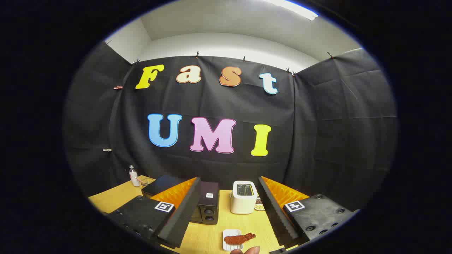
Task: Open the toaster oven, put the food inside, and close the toaster oven door.
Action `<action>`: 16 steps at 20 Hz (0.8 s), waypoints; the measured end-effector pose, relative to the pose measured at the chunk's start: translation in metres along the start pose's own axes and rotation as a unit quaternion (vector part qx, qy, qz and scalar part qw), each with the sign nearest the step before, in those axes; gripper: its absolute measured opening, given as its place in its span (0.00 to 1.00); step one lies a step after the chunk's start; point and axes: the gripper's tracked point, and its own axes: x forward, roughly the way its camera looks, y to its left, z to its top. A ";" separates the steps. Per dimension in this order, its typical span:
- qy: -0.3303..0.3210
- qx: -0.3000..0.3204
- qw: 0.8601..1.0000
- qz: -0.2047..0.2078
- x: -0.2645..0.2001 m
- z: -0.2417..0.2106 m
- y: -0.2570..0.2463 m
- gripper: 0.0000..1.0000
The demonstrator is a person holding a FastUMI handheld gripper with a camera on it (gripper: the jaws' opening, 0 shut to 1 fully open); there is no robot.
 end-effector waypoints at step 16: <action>-0.003 0.011 1.000 -0.002 0.003 0.000 0.005 0.97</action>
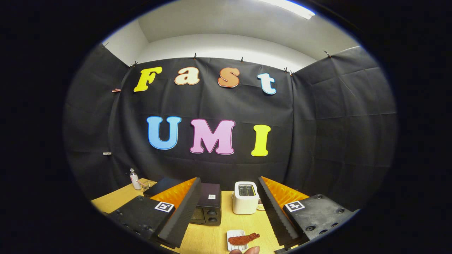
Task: Open the toaster oven, put the food inside, and close the toaster oven door.
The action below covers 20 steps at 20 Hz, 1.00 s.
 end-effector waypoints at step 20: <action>0.001 0.022 0.998 0.057 0.108 -0.089 0.177 0.97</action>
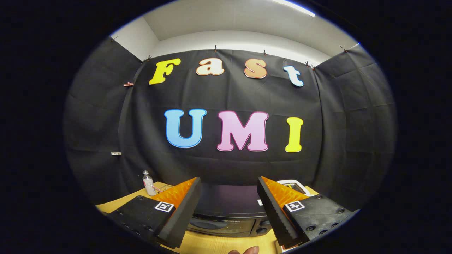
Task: Open the toaster oven, put the food inside, and close the toaster oven door.
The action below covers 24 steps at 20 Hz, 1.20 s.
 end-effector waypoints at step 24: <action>0.149 0.000 0.988 -0.028 0.045 -0.160 0.041 0.98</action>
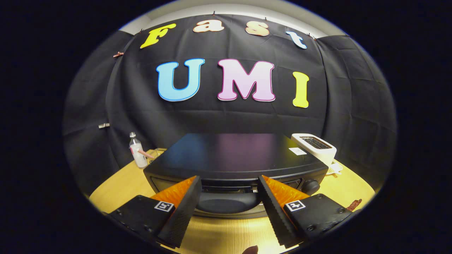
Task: Open the toaster oven, put the food inside, and close the toaster oven door.
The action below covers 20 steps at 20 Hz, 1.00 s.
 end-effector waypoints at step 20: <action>0.088 -0.024 0.995 0.029 -0.101 -0.105 -0.004 0.98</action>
